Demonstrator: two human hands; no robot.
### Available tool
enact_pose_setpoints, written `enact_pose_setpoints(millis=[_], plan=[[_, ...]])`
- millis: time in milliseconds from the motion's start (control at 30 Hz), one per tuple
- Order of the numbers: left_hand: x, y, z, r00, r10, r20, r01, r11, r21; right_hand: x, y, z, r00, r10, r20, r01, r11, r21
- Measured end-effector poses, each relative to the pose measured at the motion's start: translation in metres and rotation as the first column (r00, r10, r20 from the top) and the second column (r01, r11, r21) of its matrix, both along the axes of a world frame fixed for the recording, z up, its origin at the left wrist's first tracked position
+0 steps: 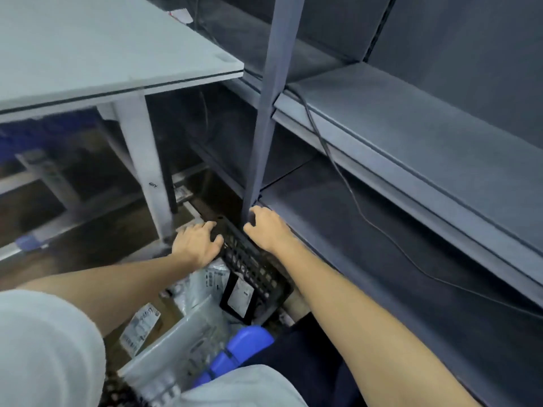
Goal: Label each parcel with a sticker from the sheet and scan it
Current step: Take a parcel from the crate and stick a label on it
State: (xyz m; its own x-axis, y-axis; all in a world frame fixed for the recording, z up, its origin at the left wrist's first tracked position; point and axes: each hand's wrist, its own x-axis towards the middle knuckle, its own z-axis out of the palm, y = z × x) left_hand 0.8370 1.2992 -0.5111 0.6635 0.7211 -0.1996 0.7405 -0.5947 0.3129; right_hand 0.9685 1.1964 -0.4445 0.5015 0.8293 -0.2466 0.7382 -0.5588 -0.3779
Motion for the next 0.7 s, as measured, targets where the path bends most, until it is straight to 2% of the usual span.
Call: enact_pose_setpoints(millis=[200, 433, 700], plan=[[-0.038, -0.016, -0.083, 0.991, 0.051, -0.123, -0.071, 0.983, -0.167, -0.022, 0.002, -0.083, 0.995, 0.002, -0.102, -0.023, 0.978, -0.205], [-0.076, -0.040, -0.153, 0.971, 0.116, -0.210, -0.189, 0.909, -0.371, -0.042, 0.000, -0.151, 0.989, -0.002, -0.148, -0.049, 0.939, -0.339], [-0.098, -0.056, -0.191, 0.942, 0.193, -0.276, -0.304, 0.840, -0.449, -0.055, -0.015, -0.199, 0.978, -0.014, -0.207, -0.081, 0.893, -0.443]])
